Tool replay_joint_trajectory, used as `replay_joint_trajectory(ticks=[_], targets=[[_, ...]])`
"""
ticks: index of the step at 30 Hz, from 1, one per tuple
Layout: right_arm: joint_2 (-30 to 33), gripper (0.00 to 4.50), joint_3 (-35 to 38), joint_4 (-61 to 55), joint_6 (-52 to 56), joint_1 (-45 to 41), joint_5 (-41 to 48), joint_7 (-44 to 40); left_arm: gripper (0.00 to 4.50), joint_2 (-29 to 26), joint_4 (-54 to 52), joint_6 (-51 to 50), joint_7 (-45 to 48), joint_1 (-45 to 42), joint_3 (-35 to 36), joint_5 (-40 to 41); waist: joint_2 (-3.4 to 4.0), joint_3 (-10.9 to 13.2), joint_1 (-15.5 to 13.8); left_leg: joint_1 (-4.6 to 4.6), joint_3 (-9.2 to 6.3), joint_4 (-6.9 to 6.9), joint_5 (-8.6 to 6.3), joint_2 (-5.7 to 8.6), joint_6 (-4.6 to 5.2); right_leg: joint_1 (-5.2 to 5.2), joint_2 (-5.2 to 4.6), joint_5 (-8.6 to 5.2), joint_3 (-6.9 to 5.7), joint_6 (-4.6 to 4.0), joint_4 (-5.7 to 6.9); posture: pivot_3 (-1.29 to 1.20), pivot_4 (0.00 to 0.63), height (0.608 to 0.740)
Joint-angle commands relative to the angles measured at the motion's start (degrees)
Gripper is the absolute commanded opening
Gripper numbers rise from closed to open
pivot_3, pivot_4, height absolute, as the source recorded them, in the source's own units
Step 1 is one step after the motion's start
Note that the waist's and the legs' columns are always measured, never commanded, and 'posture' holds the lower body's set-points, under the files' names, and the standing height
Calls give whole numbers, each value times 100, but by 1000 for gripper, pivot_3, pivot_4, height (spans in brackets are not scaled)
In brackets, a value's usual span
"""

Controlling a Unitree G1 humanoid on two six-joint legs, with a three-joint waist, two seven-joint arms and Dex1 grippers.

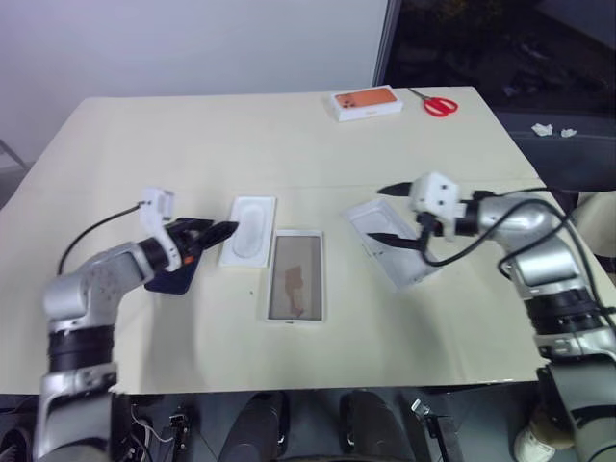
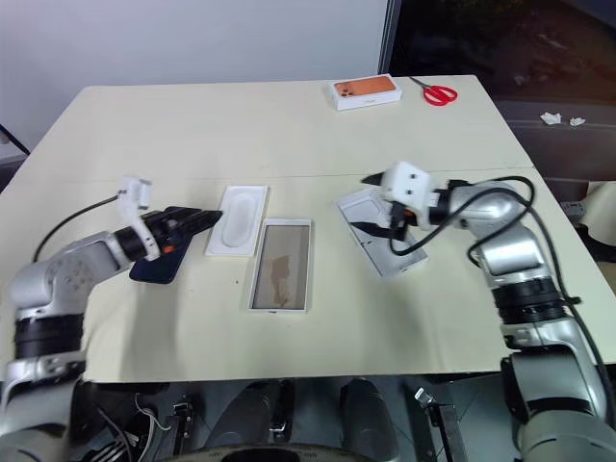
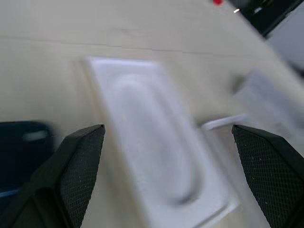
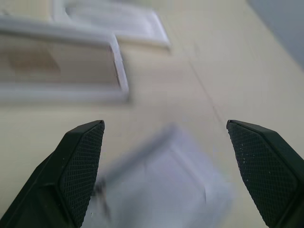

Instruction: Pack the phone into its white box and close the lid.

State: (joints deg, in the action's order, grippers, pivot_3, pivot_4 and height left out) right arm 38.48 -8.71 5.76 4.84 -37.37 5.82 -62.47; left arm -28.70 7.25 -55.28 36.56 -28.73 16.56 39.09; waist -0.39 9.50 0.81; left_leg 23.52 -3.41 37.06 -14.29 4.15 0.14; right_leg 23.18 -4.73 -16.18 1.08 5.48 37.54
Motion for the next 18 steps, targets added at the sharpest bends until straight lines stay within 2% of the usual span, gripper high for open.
replay_joint_trajectory(ticks=[1,18], targets=[[-71,4310,-5,-400,165,-64,-31,155,4499,-58,186,-400,-265,-192,167,110,-1,0,0,0,0,0,12,0,-21,0,1,0,0,0,-1,0,150,740],[-82,4310,36,-238,-59,168,-101,291,4499,-6,894,-449,-610,-488,124,-67,-5,0,-8,1,0,0,14,1,-23,0,0,0,3,0,-2,0,150,740]])
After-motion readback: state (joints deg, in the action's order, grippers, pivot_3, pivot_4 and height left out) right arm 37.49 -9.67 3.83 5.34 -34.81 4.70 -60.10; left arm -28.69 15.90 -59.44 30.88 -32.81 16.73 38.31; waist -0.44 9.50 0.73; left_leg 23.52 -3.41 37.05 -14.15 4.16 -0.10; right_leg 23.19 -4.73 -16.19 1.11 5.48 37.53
